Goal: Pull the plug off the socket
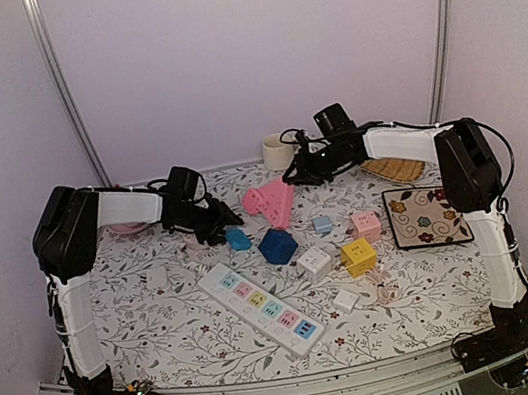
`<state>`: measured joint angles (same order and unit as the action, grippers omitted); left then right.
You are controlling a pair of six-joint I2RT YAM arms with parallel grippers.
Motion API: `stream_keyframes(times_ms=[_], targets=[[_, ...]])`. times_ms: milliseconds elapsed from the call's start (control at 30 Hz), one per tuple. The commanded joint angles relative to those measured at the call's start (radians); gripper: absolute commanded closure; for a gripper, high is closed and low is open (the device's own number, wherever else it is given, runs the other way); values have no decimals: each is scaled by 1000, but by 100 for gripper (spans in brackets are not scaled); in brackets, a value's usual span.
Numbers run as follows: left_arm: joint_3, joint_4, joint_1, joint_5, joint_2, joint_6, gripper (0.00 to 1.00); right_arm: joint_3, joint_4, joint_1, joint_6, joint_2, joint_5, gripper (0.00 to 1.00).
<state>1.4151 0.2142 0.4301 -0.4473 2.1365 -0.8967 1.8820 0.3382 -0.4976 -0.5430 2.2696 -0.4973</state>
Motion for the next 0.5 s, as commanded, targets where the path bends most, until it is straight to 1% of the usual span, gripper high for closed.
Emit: stream_keyframes(times_ms=[0,133,233,467], targets=[[50,36,10,29,10,31,42,35,-43,8,-12,-73,-37,96],[64,53,10,44,-1,42,35,35,-44,9,-15,-79,-40,96],[77,81,10,63,-8,59,31,35,-44,10,-15,-81,-42,96],[89,120,9,114,-35,83,30,39,-47,11,-18,-82,-48,96]])
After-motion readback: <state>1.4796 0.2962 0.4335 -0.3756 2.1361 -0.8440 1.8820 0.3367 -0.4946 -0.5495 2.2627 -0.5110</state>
